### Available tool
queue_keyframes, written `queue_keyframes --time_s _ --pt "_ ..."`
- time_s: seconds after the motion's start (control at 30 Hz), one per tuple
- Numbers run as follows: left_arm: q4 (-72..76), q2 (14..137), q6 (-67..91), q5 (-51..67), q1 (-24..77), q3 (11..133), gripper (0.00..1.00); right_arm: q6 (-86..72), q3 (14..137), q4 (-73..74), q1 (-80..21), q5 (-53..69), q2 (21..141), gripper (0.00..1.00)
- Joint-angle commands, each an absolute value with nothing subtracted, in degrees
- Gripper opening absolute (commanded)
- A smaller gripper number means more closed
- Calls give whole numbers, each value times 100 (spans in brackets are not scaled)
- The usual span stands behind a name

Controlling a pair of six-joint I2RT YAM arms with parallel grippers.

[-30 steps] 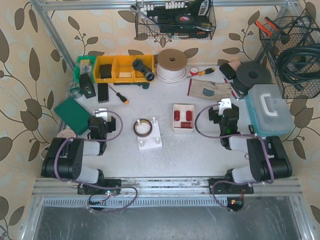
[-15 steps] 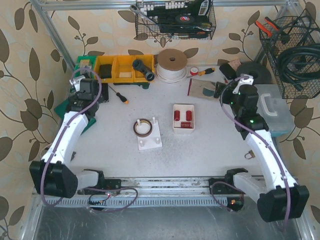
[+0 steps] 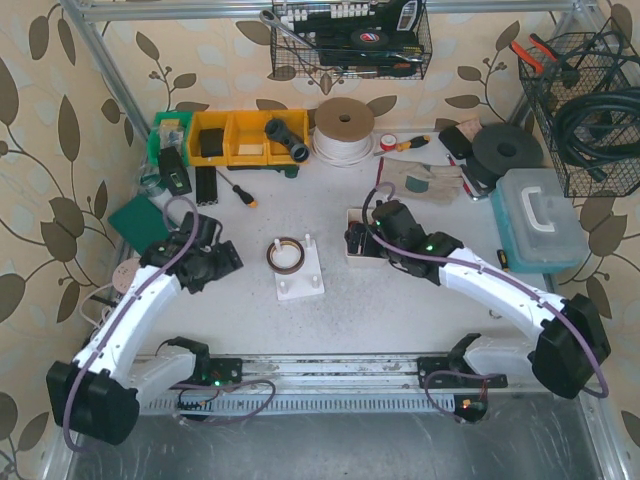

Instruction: Install the large spring

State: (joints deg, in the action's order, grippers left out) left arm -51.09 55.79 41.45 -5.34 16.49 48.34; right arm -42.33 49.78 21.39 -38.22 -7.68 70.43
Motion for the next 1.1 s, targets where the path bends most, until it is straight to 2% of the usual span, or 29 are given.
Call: queue_keyframes --time_s 0.0,0.17,0.47,0.73,0.93,1.07 --pt "-5000 5822 5200 -275 2174 4665 86 -4343 5056 2331 -3925 -1491 6957 99" --pt "-4856 6406 5649 -410 2485 4900 73 -4556 4448 1761 -3979 -1997 6343 99" --pt "-3799 7271 6462 -236 2817 4895 74 -4282 3947 1573 -4271 -3385 5112 99" --pt "-3218 8172 6445 1 2979 5315 73 -4254 4103 1596 -4271 -3247 5414 99" --pt "-3239 8698 6523 3 3250 5484 69 -4297 4153 1673 -4271 -3287 5486 99" --pt "-3155 8677 6634 -11 3356 5282 62 -4350 4138 1687 -4271 -3307 5478 99"
